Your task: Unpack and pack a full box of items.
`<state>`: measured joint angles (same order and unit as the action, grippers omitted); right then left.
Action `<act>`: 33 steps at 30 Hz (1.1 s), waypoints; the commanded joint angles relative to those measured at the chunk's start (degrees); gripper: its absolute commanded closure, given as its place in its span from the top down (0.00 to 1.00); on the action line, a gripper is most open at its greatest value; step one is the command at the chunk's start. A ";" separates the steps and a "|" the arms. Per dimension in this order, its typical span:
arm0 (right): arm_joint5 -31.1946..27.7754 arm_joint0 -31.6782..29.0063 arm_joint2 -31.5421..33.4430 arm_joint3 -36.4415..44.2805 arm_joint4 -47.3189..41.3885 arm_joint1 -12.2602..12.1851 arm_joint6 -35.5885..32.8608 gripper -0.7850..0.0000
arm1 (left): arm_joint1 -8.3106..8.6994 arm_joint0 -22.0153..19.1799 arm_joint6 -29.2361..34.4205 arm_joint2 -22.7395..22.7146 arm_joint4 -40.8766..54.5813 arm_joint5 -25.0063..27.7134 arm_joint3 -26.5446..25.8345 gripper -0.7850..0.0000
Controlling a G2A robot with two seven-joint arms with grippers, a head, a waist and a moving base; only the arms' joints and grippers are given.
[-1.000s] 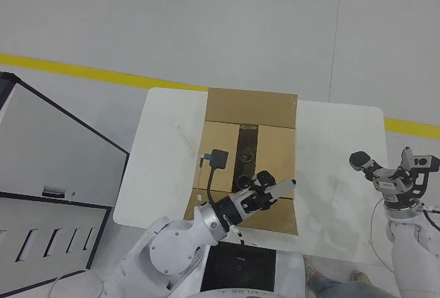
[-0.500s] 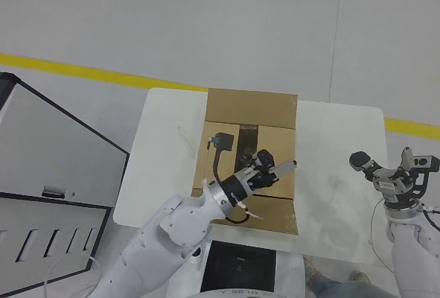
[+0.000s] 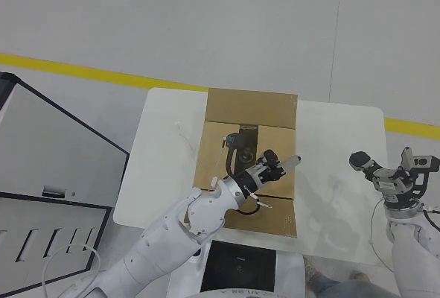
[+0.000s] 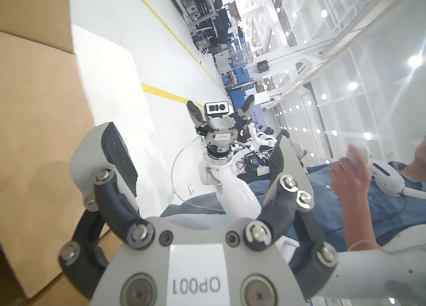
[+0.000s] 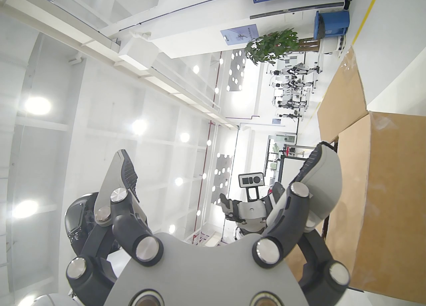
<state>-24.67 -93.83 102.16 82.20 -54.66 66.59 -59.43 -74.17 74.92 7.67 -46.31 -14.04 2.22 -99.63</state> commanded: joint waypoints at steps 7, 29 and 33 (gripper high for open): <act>0.00 0.00 0.00 0.00 0.00 0.00 0.00 1.00 | 0.71 0.05 3.81 -1.75 -13.17 -9.74 -1.28 1.00; 0.00 0.00 0.00 0.00 0.00 0.00 0.00 1.00 | -0.28 0.59 3.24 -1.26 -11.51 -8.66 5.63 1.00; 0.00 0.00 0.00 0.00 0.00 0.00 0.00 1.00 | -0.84 1.13 2.75 -0.46 -8.55 -7.21 5.46 1.00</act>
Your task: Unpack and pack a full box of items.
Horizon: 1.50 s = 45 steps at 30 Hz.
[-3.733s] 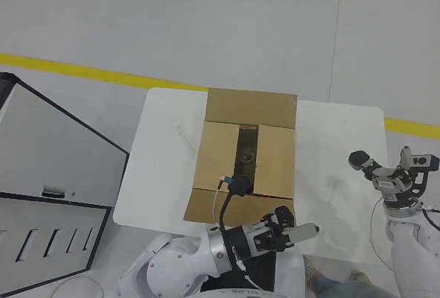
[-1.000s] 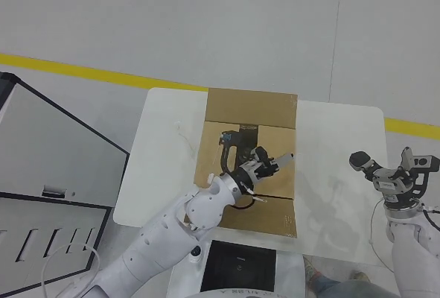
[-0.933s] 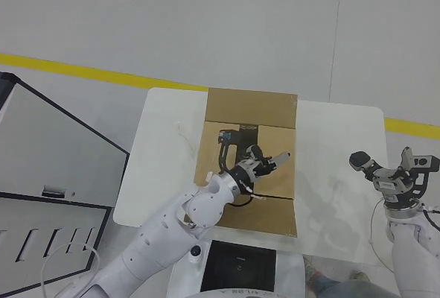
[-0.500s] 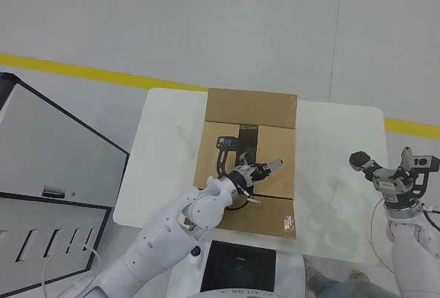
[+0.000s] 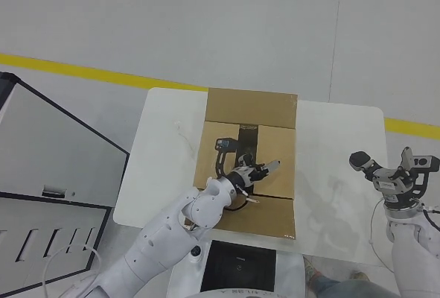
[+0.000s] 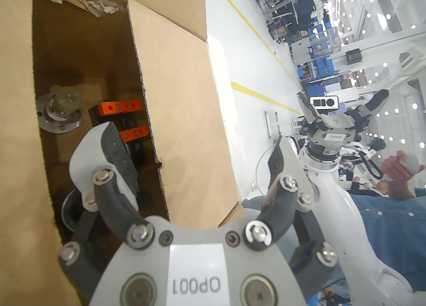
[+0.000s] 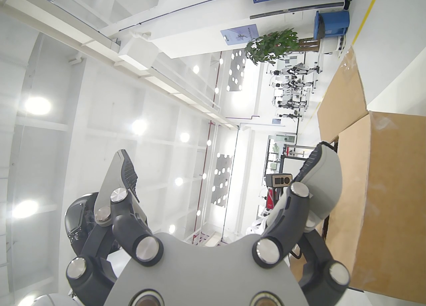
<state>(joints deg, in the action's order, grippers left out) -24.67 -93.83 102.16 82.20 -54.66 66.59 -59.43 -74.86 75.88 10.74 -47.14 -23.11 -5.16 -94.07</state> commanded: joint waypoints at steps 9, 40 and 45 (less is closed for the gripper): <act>0.00 0.00 0.00 0.00 0.00 0.00 0.00 1.00 | -2.18 -1.30 -4.93 2.09 9.18 5.99 1.13 1.00; -21.21 -3.56 -3.91 7.01 34.14 -1.50 1.03 1.00 | -5.53 -4.96 -9.56 6.85 14.73 7.40 0.72 1.00; -30.36 -4.37 -2.30 9.99 51.88 -1.74 10.18 1.00 | -5.53 -4.96 -9.56 6.85 14.73 7.40 0.72 1.00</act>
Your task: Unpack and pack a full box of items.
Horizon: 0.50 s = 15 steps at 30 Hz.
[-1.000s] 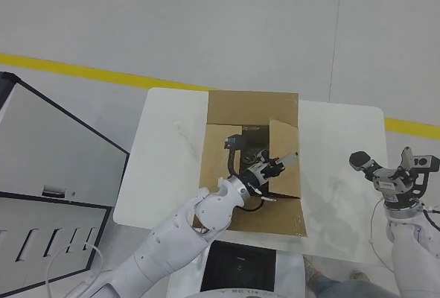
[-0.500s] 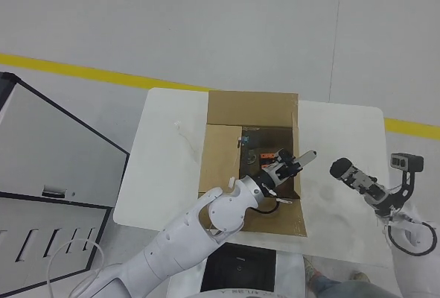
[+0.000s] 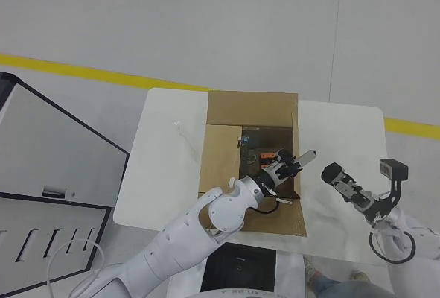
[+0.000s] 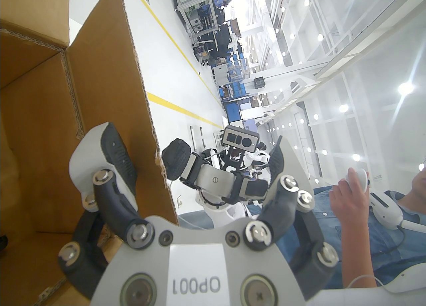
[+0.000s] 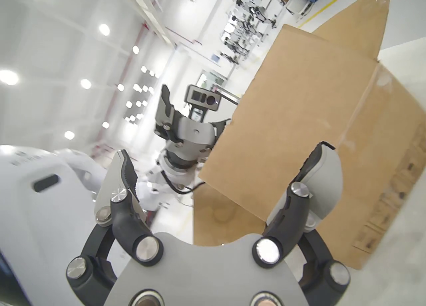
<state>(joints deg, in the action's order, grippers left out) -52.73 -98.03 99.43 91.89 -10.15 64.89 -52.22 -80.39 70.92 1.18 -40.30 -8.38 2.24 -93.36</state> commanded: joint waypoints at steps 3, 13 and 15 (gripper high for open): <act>-5.27 -0.75 1.15 2.10 17.74 0.08 7.59 1.00 | 0.00 0.00 0.00 0.00 0.00 0.00 0.00 1.00; -5.11 -2.36 -2.30 4.52 41.16 1.05 21.02 1.00 | 0.00 0.00 0.00 0.00 0.00 0.00 0.00 1.00; -3.83 -2.18 -3.17 4.29 44.96 1.26 23.38 1.00 | 0.00 0.00 0.00 0.00 0.00 0.00 0.00 1.00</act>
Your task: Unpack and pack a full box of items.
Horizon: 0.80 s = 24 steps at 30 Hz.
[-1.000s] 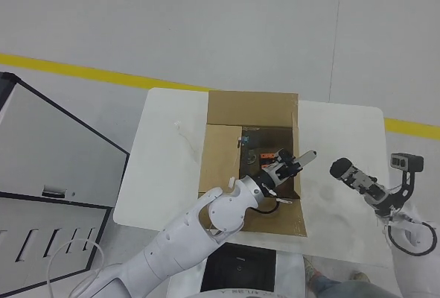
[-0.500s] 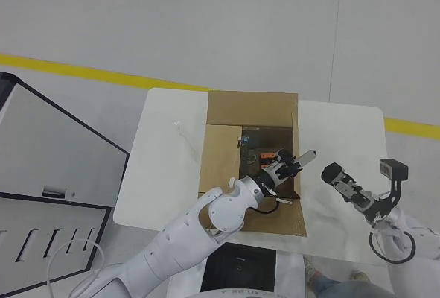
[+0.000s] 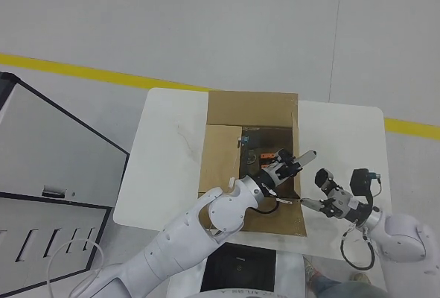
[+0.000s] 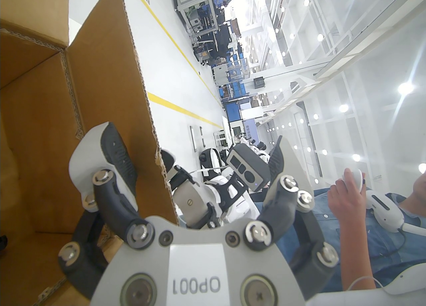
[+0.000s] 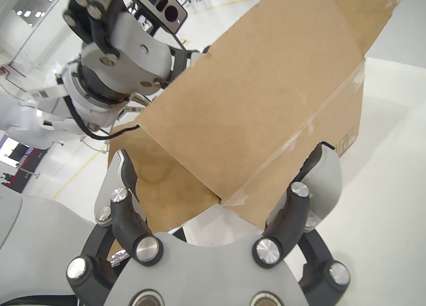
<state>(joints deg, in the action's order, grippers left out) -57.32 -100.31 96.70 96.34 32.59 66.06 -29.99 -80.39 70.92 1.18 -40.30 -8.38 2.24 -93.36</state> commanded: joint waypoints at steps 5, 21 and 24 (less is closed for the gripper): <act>3.77 0.70 -2.40 -0.84 7.48 0.37 5.72 1.00 | 0.00 0.00 0.00 0.00 0.00 0.00 0.00 1.00; 6.26 -0.09 -1.85 -2.31 5.55 -0.31 10.95 1.00 | 0.00 0.00 0.00 0.00 0.00 0.00 0.00 1.00; 6.55 -1.04 -1.22 -2.48 4.41 -0.49 11.43 1.00 | 0.00 0.00 0.00 0.00 0.00 0.00 0.00 1.00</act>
<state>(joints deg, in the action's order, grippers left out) -50.98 -101.08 95.24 93.98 37.45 65.63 -18.71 -80.39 70.92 1.18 -40.30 -8.38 2.24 -93.36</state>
